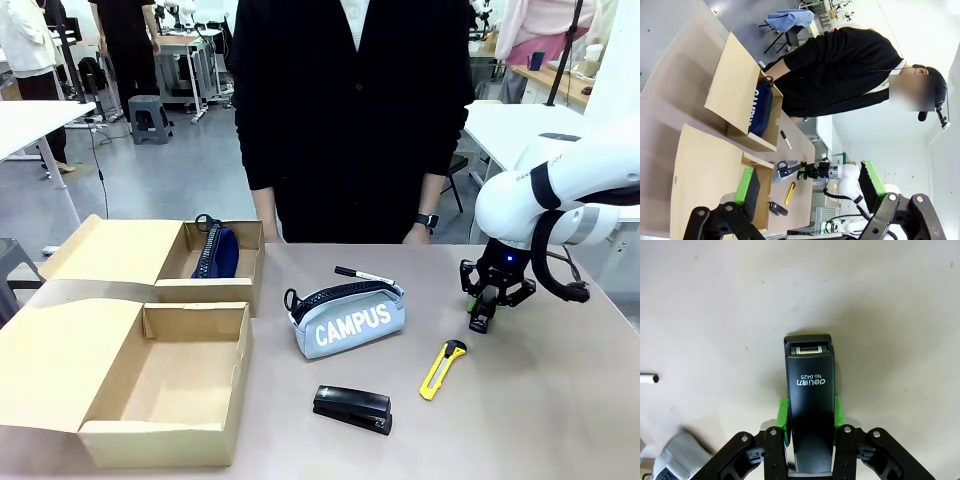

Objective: Place items inside the box.
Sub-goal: Pick up a Pencil pouch or Stapler and place it inside the Mailer Box closest to the robot.

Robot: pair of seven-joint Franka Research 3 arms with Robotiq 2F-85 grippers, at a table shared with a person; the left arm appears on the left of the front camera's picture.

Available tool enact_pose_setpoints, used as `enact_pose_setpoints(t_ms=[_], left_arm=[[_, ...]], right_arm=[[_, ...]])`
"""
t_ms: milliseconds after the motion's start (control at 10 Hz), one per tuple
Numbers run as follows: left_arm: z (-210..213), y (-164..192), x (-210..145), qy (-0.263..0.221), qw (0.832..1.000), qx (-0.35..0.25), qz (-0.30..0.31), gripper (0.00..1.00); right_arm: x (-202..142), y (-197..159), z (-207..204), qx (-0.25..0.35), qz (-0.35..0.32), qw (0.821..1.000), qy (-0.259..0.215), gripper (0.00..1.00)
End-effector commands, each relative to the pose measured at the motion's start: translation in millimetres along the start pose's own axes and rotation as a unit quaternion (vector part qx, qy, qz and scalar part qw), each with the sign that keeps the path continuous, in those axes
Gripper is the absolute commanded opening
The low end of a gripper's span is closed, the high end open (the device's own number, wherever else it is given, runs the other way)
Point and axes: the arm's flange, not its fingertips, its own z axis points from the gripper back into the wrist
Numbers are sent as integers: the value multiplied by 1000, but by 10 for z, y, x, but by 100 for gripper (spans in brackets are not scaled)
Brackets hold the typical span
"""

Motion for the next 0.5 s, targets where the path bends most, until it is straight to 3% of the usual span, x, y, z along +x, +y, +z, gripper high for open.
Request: enact_pose_setpoints(t_ms=[0, 100, 300, 400], left_arm=[[-10, -19, -5, -3, 1000, -10, -10, 100], [-10, -19, -5, -3, 1000, -10, -10, 100], [-10, -19, -5, -3, 1000, -10, -10, 100], [-10, -19, -5, -3, 1000, -10, -10, 100]], right_arm=[[3, -137, 78, 5, -7, 1000, 14, 0], [-52, -227, 205, 15, 1, 1000, 24, 0], [-425, -801, 898, 64, 91, 988, 105, 0], [-657, -1105, 1197, 63, 126, 983, 114, 0]])
